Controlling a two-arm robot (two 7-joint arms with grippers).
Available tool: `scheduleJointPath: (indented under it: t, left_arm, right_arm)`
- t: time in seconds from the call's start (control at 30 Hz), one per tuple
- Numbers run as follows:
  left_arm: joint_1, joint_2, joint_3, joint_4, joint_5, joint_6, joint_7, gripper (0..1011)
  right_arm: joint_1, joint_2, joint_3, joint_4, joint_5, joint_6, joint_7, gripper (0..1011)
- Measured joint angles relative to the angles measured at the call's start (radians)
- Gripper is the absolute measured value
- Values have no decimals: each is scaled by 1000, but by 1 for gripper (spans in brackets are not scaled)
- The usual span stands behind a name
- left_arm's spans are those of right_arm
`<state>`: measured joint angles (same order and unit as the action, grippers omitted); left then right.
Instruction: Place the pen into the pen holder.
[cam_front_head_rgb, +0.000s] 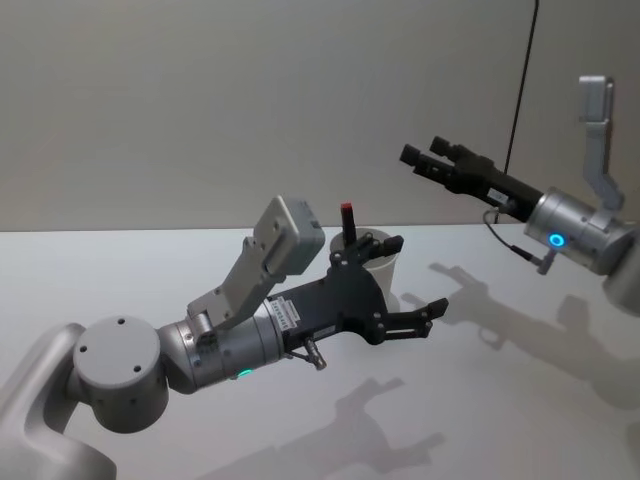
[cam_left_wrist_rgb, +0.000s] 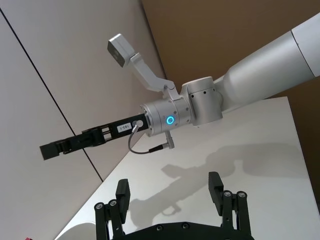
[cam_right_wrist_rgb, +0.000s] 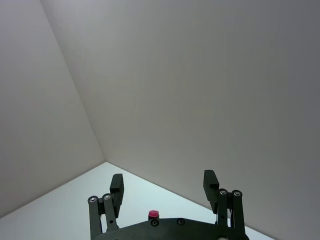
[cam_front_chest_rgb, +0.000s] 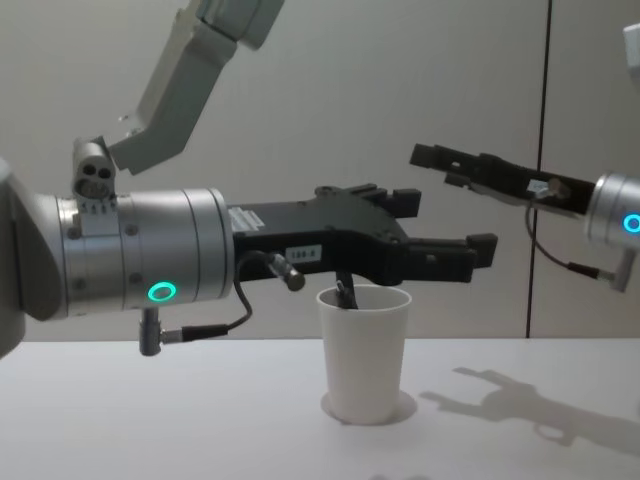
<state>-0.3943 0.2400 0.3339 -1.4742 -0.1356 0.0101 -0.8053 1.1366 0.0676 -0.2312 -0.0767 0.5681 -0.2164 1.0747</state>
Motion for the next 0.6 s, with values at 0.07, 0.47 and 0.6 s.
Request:
scheduleJointPath:
  t: [0.07, 0.47, 0.6]
  left_arm:
    - [0, 0, 0, 0, 0, 0, 0, 1000]
    - [0, 0, 0, 0, 0, 0, 0, 1000]
    - [0, 0, 0, 0, 0, 0, 0, 1000]
  right_arm:
    - [-2, 6, 5, -2, -3, -7, 3, 1001]
    - [-136, 57, 29, -240, -20, 30, -51, 1002]
    - [-255, 91, 40, -456, -21, 91, -111, 1002]
